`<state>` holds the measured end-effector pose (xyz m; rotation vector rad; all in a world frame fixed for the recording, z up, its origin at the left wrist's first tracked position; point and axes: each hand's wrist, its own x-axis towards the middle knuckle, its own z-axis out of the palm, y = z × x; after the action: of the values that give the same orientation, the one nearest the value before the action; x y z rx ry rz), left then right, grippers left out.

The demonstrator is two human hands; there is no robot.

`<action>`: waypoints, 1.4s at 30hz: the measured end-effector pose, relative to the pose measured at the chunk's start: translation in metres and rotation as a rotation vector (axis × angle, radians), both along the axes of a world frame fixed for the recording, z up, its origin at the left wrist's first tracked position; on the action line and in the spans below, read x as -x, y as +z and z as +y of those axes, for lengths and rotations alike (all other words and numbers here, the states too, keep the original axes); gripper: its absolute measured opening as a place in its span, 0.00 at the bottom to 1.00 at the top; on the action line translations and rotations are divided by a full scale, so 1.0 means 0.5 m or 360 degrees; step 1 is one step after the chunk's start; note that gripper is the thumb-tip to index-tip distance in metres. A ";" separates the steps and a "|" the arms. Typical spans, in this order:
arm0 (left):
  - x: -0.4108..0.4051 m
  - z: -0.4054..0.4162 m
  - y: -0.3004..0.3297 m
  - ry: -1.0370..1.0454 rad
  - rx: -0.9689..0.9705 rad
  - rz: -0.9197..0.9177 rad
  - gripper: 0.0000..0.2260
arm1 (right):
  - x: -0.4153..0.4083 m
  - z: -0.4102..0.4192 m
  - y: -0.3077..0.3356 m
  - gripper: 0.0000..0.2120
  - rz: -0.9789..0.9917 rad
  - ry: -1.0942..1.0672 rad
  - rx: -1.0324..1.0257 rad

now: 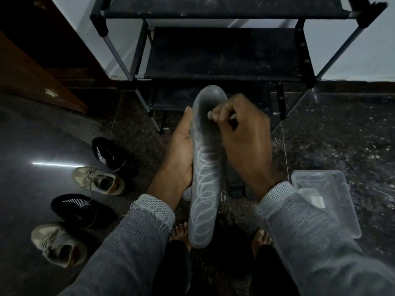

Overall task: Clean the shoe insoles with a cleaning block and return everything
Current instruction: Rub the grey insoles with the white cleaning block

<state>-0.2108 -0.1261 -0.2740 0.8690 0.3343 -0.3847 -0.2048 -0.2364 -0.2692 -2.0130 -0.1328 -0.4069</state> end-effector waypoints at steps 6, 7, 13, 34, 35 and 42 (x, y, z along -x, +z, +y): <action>0.005 -0.010 -0.007 -0.0063 0.0002 0.0027 0.23 | -0.027 -0.036 0.007 0.10 -0.0119 -0.0109 0.0035; 0.005 -0.012 -0.006 -0.0070 -0.0013 0.0019 0.22 | -0.025 -0.037 0.006 0.10 -0.0114 -0.0097 0.0061; 0.000 0.005 -0.005 0.0015 -0.0011 0.0051 0.24 | -0.009 -0.027 -0.003 0.09 0.0046 0.0083 0.0287; -0.002 0.002 0.013 0.0036 -0.0048 0.0041 0.22 | -0.011 -0.019 -0.013 0.10 -0.0044 0.0029 0.0153; -0.001 0.001 0.013 0.0043 -0.0059 0.0047 0.22 | -0.011 -0.021 -0.014 0.10 -0.0037 0.0018 0.0173; -0.004 0.003 0.015 0.0075 0.0081 0.0047 0.25 | -0.002 -0.003 -0.002 0.14 0.0066 0.0286 0.0198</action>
<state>-0.2086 -0.1244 -0.2666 0.8050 0.3699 -0.3612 -0.2038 -0.2381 -0.2705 -2.1096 -0.3174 -0.2473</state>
